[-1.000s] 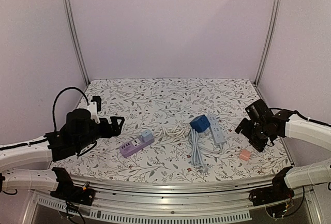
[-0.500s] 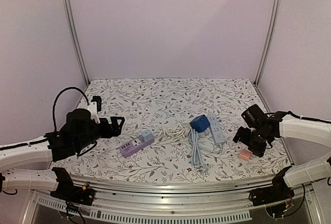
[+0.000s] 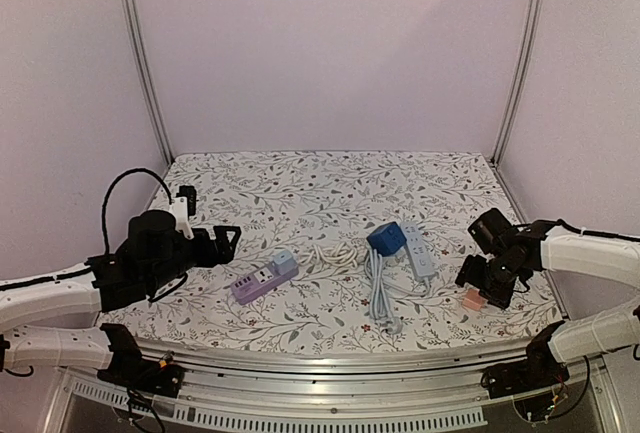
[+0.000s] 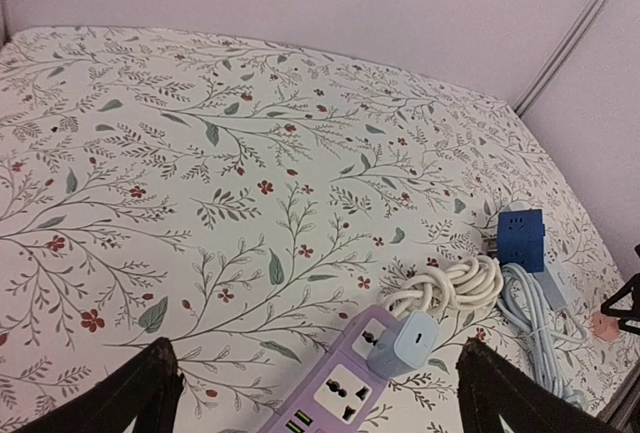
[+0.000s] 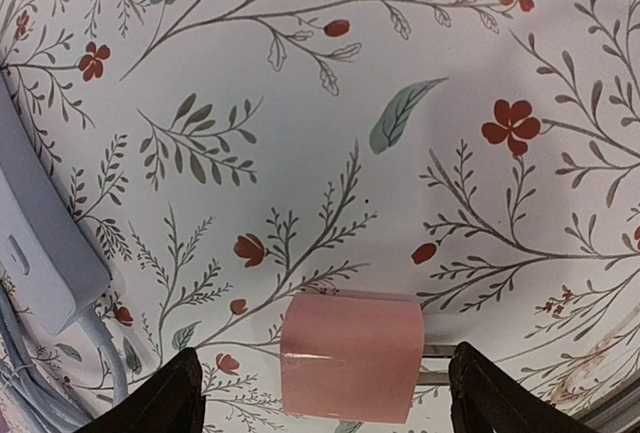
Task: Insert the plug
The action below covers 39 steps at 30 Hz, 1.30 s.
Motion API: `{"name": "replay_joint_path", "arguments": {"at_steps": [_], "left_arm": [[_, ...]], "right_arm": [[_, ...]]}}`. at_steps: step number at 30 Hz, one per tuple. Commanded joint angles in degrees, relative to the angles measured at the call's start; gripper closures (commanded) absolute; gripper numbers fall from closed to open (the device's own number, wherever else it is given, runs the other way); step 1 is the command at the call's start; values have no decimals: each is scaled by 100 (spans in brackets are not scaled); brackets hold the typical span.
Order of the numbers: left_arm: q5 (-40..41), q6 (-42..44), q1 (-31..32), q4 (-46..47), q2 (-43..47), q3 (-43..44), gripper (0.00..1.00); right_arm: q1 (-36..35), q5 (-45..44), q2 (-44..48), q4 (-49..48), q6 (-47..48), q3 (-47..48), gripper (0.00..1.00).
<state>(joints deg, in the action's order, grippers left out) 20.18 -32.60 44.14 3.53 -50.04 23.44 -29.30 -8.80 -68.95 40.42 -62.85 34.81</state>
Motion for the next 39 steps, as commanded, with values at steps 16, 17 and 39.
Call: {"name": "replay_joint_path", "arguments": {"at_steps": [16,17,39], "left_arm": [[73,72,51,-180,84,-68,4],[78,70,51,-185,86,-68,4],[82,79,51,-179,82,-59,4]], "right_arm": [[25,167,148,-228,277,-250,46],[27,168,165,-225,302,-261,46],[-485,1644,223,-800,531,-56,25]]}}
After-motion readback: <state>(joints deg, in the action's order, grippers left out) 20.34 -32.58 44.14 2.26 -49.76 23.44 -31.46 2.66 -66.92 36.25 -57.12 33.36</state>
